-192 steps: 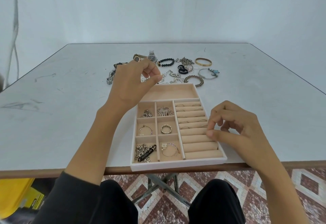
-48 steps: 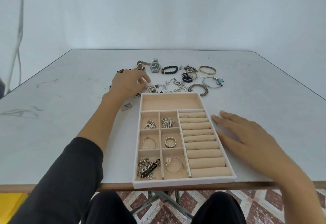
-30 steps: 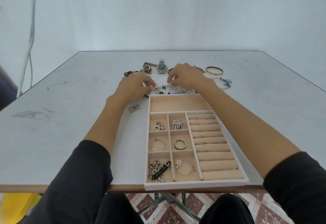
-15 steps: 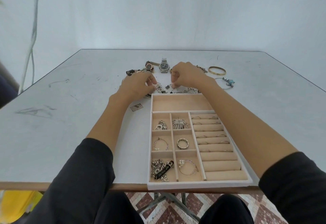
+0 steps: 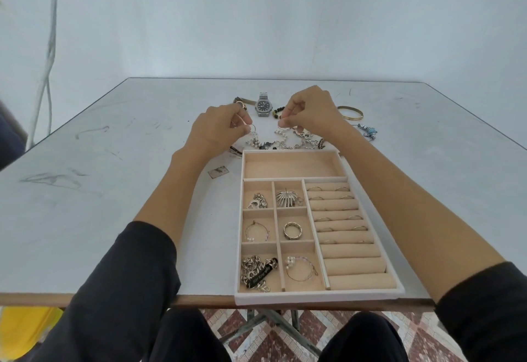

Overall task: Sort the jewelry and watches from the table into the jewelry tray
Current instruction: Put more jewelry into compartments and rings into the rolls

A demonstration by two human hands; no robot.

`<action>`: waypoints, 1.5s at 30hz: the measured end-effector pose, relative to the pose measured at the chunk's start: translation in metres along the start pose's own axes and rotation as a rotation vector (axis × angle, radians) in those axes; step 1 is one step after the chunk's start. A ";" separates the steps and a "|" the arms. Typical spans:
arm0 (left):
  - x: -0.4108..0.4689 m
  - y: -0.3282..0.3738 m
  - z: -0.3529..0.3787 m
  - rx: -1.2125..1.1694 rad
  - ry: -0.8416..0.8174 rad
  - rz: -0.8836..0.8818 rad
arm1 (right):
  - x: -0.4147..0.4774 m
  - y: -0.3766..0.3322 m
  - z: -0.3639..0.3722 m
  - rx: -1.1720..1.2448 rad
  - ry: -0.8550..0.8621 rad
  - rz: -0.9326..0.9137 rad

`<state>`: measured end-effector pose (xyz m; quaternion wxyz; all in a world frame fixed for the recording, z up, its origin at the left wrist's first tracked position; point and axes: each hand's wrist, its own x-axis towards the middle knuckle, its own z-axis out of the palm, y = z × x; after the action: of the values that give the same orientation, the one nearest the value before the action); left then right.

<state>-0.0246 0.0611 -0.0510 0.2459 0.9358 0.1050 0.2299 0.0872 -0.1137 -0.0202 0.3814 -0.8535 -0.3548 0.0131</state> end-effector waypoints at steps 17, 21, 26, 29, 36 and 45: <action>-0.008 0.025 -0.006 -0.064 0.061 0.127 | -0.071 -0.001 -0.031 0.339 -0.001 0.039; -0.019 0.043 -0.008 -0.103 0.075 0.178 | -0.091 -0.001 -0.035 0.356 0.010 0.010; -0.046 0.070 -0.011 -0.210 0.072 0.254 | -0.109 -0.005 -0.041 0.350 0.048 -0.045; -0.065 0.085 -0.011 -0.276 0.043 0.277 | -0.125 -0.004 -0.045 0.377 0.067 -0.067; -0.102 0.097 -0.010 -0.349 -0.018 0.314 | -0.166 0.004 -0.046 0.475 0.083 -0.041; -0.128 0.091 -0.001 -0.329 0.043 0.296 | -0.210 0.008 -0.049 0.458 0.122 -0.057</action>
<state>-0.1295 -0.0563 -0.0521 0.3566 0.8831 -0.0675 0.2974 -0.0509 -0.2783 -0.0432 0.5862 -0.7334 -0.3429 0.0309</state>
